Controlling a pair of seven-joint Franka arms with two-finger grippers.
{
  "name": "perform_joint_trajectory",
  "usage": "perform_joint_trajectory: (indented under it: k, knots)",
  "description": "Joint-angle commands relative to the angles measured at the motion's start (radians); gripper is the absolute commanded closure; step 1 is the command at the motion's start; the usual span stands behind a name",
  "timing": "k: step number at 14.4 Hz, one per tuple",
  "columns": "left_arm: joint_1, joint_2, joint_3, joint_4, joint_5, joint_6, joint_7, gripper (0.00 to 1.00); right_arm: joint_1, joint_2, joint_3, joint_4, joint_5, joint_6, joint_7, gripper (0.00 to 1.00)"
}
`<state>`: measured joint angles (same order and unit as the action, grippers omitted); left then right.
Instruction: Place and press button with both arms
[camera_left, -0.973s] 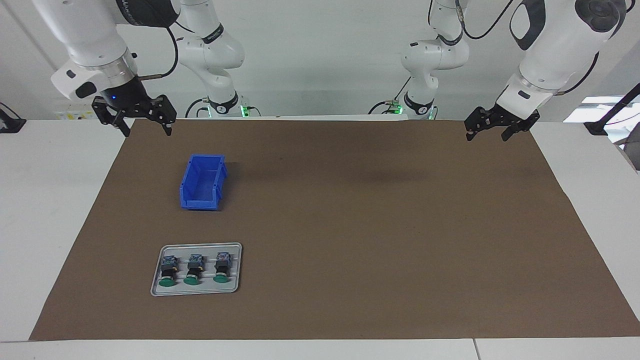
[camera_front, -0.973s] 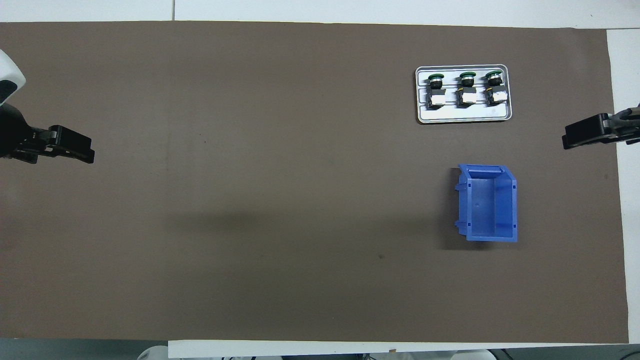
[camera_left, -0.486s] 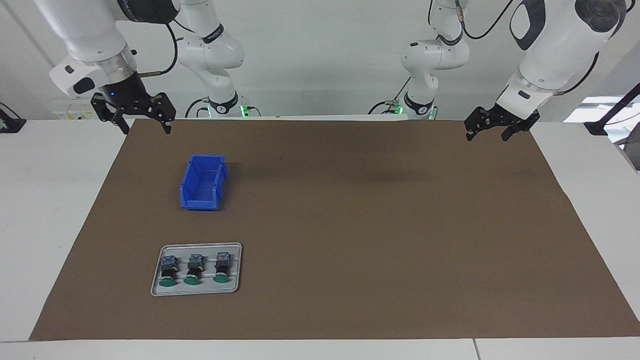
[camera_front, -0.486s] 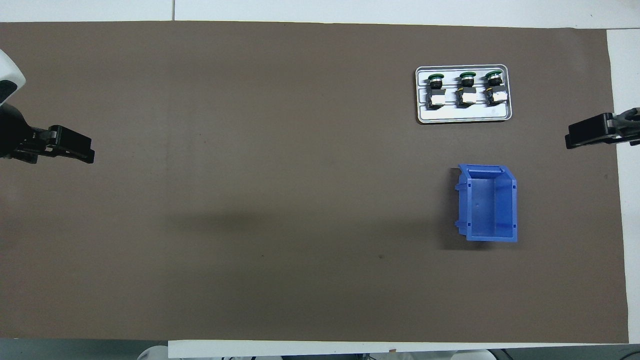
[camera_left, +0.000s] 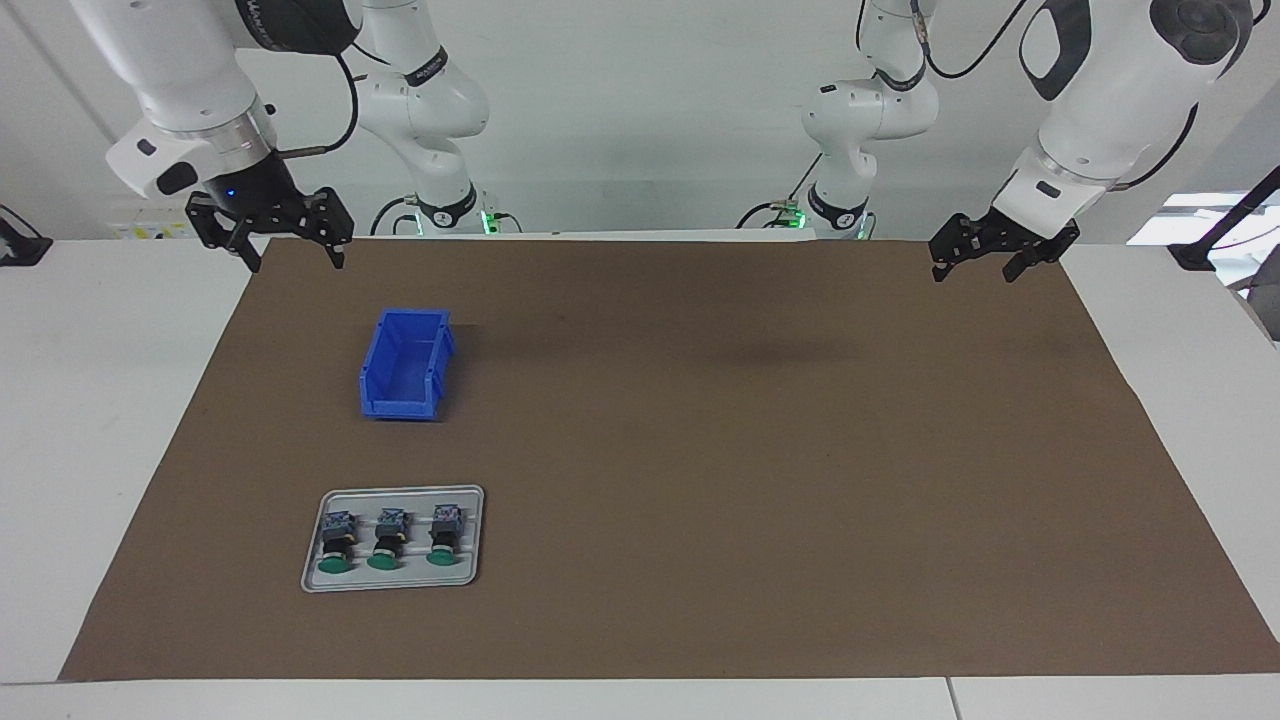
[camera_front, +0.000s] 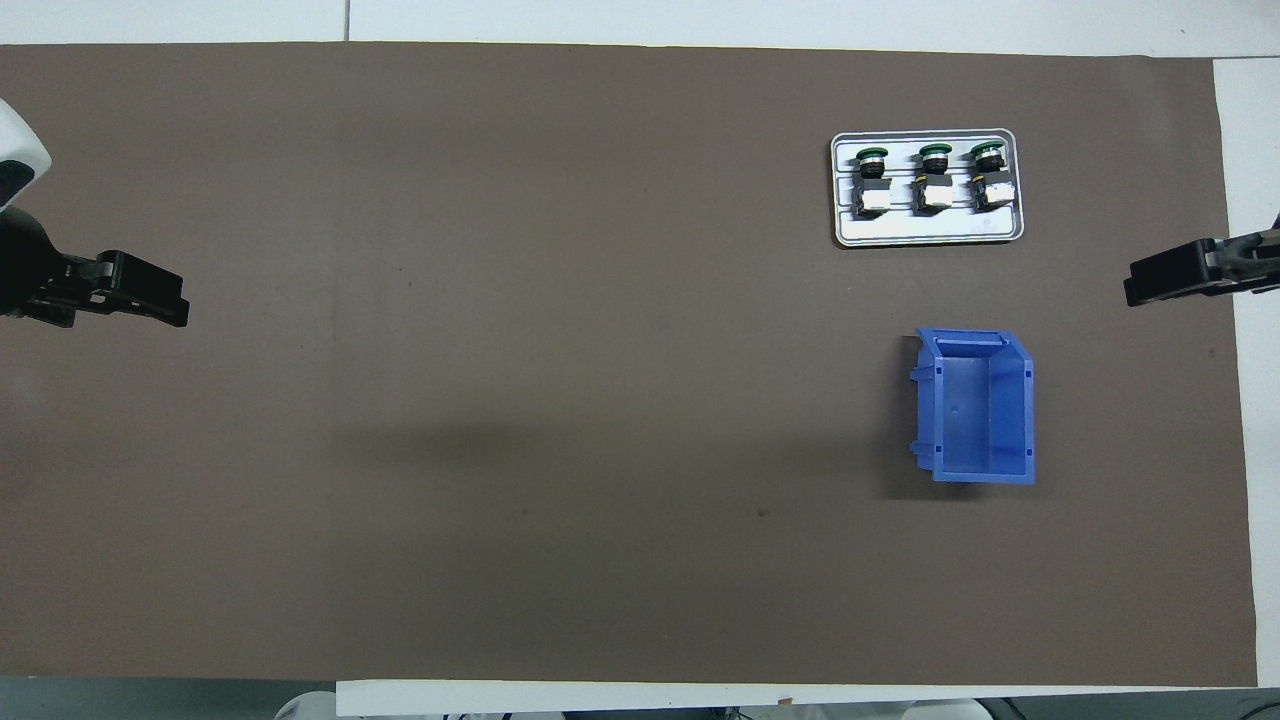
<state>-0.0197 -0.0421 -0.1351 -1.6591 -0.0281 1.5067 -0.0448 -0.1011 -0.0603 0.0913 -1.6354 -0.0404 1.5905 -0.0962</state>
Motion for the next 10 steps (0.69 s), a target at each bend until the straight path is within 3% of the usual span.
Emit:
perform_joint_trajectory:
  k: [1, 10]
  knots:
    - [0.006, -0.007, -0.001, -0.010, 0.007, 0.015, 0.013, 0.00, -0.002, -0.047, 0.004, -0.090, -0.001, 0.118, -0.027, 0.01]
    - [0.006, -0.007, -0.001, -0.010, 0.007, 0.015, 0.011, 0.00, 0.011, 0.063, 0.001, -0.095, 0.074, 0.310, 0.041, 0.01]
